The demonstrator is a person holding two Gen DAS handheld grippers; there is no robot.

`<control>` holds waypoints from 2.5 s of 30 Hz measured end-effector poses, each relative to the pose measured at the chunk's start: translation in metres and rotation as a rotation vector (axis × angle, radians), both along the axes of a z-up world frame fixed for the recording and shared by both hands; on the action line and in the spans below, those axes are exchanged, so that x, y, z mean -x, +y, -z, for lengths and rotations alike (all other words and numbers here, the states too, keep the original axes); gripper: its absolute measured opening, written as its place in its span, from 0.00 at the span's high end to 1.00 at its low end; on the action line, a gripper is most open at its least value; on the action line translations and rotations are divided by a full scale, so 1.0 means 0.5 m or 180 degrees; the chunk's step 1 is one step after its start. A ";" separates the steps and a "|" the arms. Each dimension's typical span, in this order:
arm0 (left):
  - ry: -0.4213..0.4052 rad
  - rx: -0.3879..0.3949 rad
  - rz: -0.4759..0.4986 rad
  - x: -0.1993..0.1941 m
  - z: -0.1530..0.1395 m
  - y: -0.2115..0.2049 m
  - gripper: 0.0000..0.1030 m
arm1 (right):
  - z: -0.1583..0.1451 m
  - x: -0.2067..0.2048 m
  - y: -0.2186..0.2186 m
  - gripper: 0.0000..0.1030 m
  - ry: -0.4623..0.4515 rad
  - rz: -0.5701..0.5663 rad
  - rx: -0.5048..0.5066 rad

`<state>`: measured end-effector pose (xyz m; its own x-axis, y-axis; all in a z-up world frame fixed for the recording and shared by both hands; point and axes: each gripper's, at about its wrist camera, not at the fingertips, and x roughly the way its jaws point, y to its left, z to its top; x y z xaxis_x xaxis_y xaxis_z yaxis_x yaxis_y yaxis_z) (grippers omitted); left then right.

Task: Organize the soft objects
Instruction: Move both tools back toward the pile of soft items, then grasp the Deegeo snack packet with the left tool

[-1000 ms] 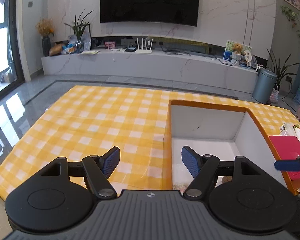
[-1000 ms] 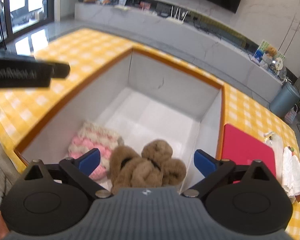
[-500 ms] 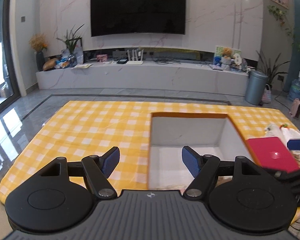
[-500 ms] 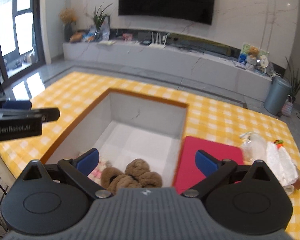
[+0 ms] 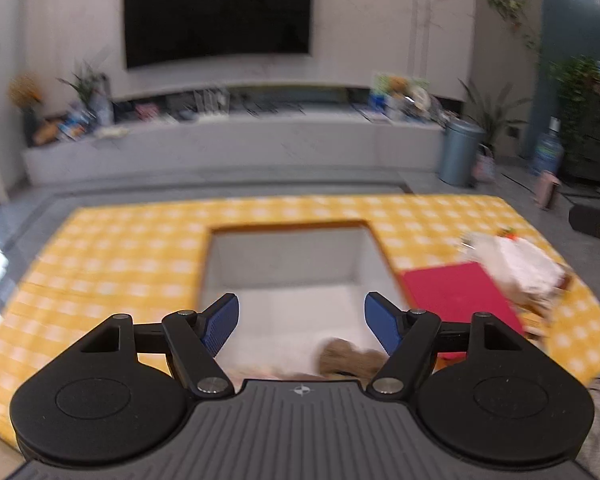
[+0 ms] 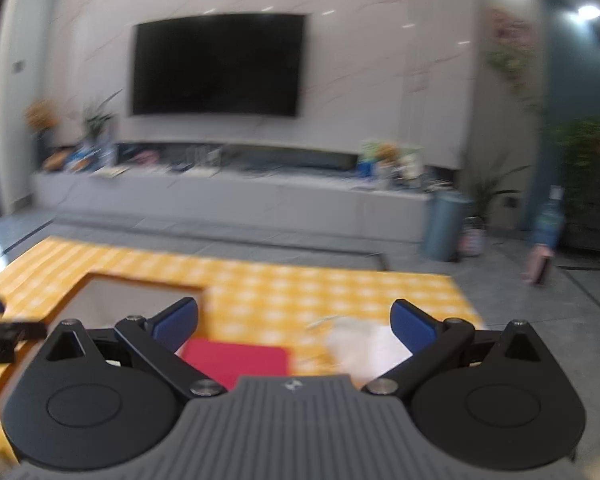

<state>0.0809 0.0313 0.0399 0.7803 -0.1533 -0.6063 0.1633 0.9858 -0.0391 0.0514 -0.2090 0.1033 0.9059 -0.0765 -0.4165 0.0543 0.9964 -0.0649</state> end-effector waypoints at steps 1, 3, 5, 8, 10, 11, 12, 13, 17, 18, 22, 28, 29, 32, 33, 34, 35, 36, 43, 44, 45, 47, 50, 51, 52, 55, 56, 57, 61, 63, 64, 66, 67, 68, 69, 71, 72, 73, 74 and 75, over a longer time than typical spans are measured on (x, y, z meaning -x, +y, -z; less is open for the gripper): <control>0.0050 0.0051 0.0053 -0.005 0.000 -0.009 0.18 | 0.001 0.002 -0.017 0.03 -0.0014 0.0081 0.0001; 0.0121 0.0105 0.0136 -0.010 0.000 -0.034 0.18 | 0.003 0.005 -0.048 0.03 -0.0036 0.0223 -0.0001; 0.0170 0.0104 0.0197 -0.017 -0.001 -0.060 0.18 | 0.010 0.004 -0.079 0.03 -0.0051 0.0375 -0.0014; 0.0231 0.0112 0.0330 -0.026 0.000 -0.099 0.18 | 0.027 0.005 -0.131 0.03 -0.0050 0.0658 -0.0066; 0.0294 0.0136 0.0409 -0.028 0.002 -0.131 0.18 | 0.044 0.002 -0.160 0.03 -0.0030 0.0814 -0.0073; 0.0313 0.0133 0.0456 -0.030 0.002 -0.149 0.18 | 0.052 0.001 -0.173 0.03 -0.0015 0.0869 -0.0070; 0.0327 0.0119 0.0506 -0.030 0.003 -0.166 0.18 | 0.063 -0.002 -0.184 0.03 0.0003 0.0903 -0.0074; 0.0334 0.0095 0.0561 -0.029 0.005 -0.185 0.18 | 0.073 -0.005 -0.195 0.03 0.0022 0.0918 -0.0092; 0.0378 -0.0020 0.0775 -0.038 0.012 -0.263 0.18 | 0.124 -0.026 -0.224 0.03 0.0171 0.0860 -0.0204; 0.0406 -0.0043 0.0839 -0.040 0.017 -0.282 0.18 | 0.137 -0.031 -0.230 0.03 0.0205 0.0845 -0.0214; 0.0578 -0.0046 0.1137 -0.062 0.040 -0.349 0.18 | 0.180 -0.051 -0.265 0.03 0.0281 0.0874 -0.0377; 0.0915 0.0171 0.1310 -0.118 0.078 -0.410 0.18 | 0.224 -0.062 -0.322 0.03 0.0358 0.1022 -0.0703; 0.0941 0.0165 0.1302 -0.127 0.083 -0.416 0.18 | 0.233 -0.066 -0.331 0.03 0.0374 0.1062 -0.0736; 0.0975 0.0111 0.1290 -0.149 0.101 -0.439 0.18 | 0.256 -0.075 -0.359 0.03 0.0419 0.1199 -0.0886; 0.0997 0.0102 0.1289 -0.158 0.108 -0.449 0.18 | 0.265 -0.076 -0.369 0.03 0.0466 0.1241 -0.0928; 0.1026 0.0108 0.1295 -0.164 0.114 -0.454 0.18 | 0.271 -0.079 -0.377 0.03 0.0499 0.1283 -0.0967; 0.1059 0.0118 0.1308 -0.170 0.120 -0.458 0.18 | 0.276 -0.079 -0.383 0.03 0.0511 0.1313 -0.1015; 0.1092 0.0120 0.1318 -0.173 0.127 -0.461 0.18 | 0.280 -0.079 -0.390 0.03 0.0513 0.1323 -0.1081; 0.0982 -0.0098 0.1317 -0.184 0.161 -0.481 0.17 | 0.299 -0.083 -0.408 0.03 0.0628 0.1396 -0.1260; 0.0966 -0.0096 0.1319 -0.186 0.162 -0.482 0.17 | 0.299 -0.082 -0.409 0.03 0.0633 0.1403 -0.1284; 0.0978 -0.0073 0.1323 -0.189 0.163 -0.483 0.17 | 0.300 -0.082 -0.410 0.03 0.0638 0.1412 -0.1302; 0.1065 0.0000 0.1339 -0.199 0.168 -0.487 0.17 | 0.302 -0.082 -0.413 0.03 0.0648 0.1422 -0.1320; 0.1183 0.0116 0.1463 -0.210 0.178 -0.499 0.17 | 0.304 -0.079 -0.416 0.03 0.0665 0.1414 -0.1368; 0.1226 0.0139 0.1549 -0.211 0.181 -0.505 0.16 | 0.305 -0.079 -0.418 0.03 0.0672 0.1413 -0.1391; 0.1211 0.0104 0.1621 -0.208 0.183 -0.512 0.15 | 0.307 -0.078 -0.419 0.03 0.0679 0.1419 -0.1412; 0.1128 -0.0177 0.1735 -0.192 0.192 -0.545 0.15 | 0.310 -0.076 -0.425 0.03 0.0690 0.1448 -0.1462; 0.1133 -0.0231 0.1774 -0.189 0.197 -0.555 0.15 | 0.311 -0.074 -0.427 0.03 0.0688 0.1461 -0.1482; 0.1175 -0.0262 0.1815 -0.187 0.206 -0.564 0.15 | 0.311 -0.073 -0.430 0.03 0.0683 0.1472 -0.1503; 0.1288 -0.0440 0.1860 -0.186 0.238 -0.601 0.15 | 0.310 -0.066 -0.437 0.03 0.0656 0.1507 -0.1576; 0.1274 -0.0577 0.1874 -0.186 0.250 -0.618 0.15 | 0.311 -0.064 -0.441 0.03 0.0651 0.1525 -0.1608; 0.1285 -0.0650 0.1879 -0.188 0.256 -0.626 0.15 | 0.311 -0.063 -0.443 0.03 0.0646 0.1532 -0.1621; 0.1309 -0.0774 0.1889 -0.193 0.269 -0.641 0.15 | 0.311 -0.061 -0.445 0.03 0.0637 0.1534 -0.1640; 0.1310 -0.0833 0.1873 -0.194 0.275 -0.647 0.15 | 0.311 -0.062 -0.446 0.03 0.0643 0.1531 -0.1644; 0.1317 -0.0897 0.1848 -0.198 0.282 -0.653 0.15 | 0.311 -0.062 -0.446 0.03 0.0646 0.1525 -0.1649; 0.1336 -0.0958 0.1840 -0.202 0.288 -0.658 0.15 | 0.312 -0.062 -0.447 0.03 0.0647 0.1521 -0.1653; 0.1385 -0.1044 0.1826 -0.211 0.299 -0.665 0.15 | 0.312 -0.062 -0.447 0.03 0.0650 0.1514 -0.1655; 0.1411 -0.1055 0.1820 -0.216 0.303 -0.666 0.15 | 0.313 -0.062 -0.447 0.03 0.0650 0.1510 -0.1660; 0.1444 -0.1050 0.1821 -0.219 0.307 -0.667 0.15 | 0.313 -0.061 -0.448 0.03 0.0649 0.1510 -0.1667; 0.1486 -0.1033 0.1817 -0.223 0.310 -0.668 0.16 | 0.314 -0.061 -0.449 0.03 0.0648 0.1512 -0.1676; 0.1522 -0.1017 0.1801 -0.227 0.314 -0.668 0.16 | 0.314 -0.061 -0.450 0.03 0.0648 0.1517 -0.1686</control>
